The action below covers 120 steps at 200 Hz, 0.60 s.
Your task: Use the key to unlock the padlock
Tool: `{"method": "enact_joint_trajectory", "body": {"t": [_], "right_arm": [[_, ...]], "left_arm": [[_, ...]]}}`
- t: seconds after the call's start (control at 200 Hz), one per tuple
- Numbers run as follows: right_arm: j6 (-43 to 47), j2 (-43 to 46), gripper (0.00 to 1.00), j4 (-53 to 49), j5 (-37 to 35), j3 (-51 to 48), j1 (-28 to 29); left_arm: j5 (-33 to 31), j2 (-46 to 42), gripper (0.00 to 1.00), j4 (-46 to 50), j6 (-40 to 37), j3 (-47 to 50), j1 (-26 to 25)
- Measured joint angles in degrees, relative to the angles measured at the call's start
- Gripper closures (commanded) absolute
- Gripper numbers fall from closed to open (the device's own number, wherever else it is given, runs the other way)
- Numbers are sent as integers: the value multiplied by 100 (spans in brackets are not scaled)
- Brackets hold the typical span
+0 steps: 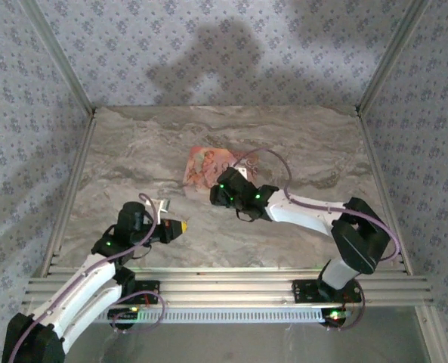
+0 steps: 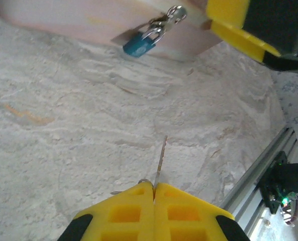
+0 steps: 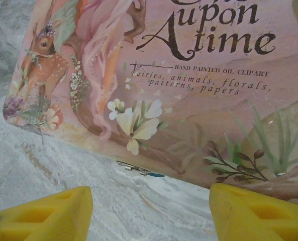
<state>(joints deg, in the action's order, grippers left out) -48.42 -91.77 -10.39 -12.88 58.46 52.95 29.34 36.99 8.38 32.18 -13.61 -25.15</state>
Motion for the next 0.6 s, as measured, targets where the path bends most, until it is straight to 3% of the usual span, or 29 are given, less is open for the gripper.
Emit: {"method": "enact_joint_trajectory", "body": {"t": [0.215, 0.445, 0.6], "right_arm": [[-363, -452, 39, 4, -881, 306, 382], [-833, -1377, 40, -437, -1283, 511, 699], [-1102, -1497, 39, -789, -1720, 549, 907]], "left_arm": [[-175, 507, 100, -173, 20, 216, 0], [-173, 820, 100, -350, 2, 216, 0], [-170, 828, 100, -363, -111, 208, 0]]}}
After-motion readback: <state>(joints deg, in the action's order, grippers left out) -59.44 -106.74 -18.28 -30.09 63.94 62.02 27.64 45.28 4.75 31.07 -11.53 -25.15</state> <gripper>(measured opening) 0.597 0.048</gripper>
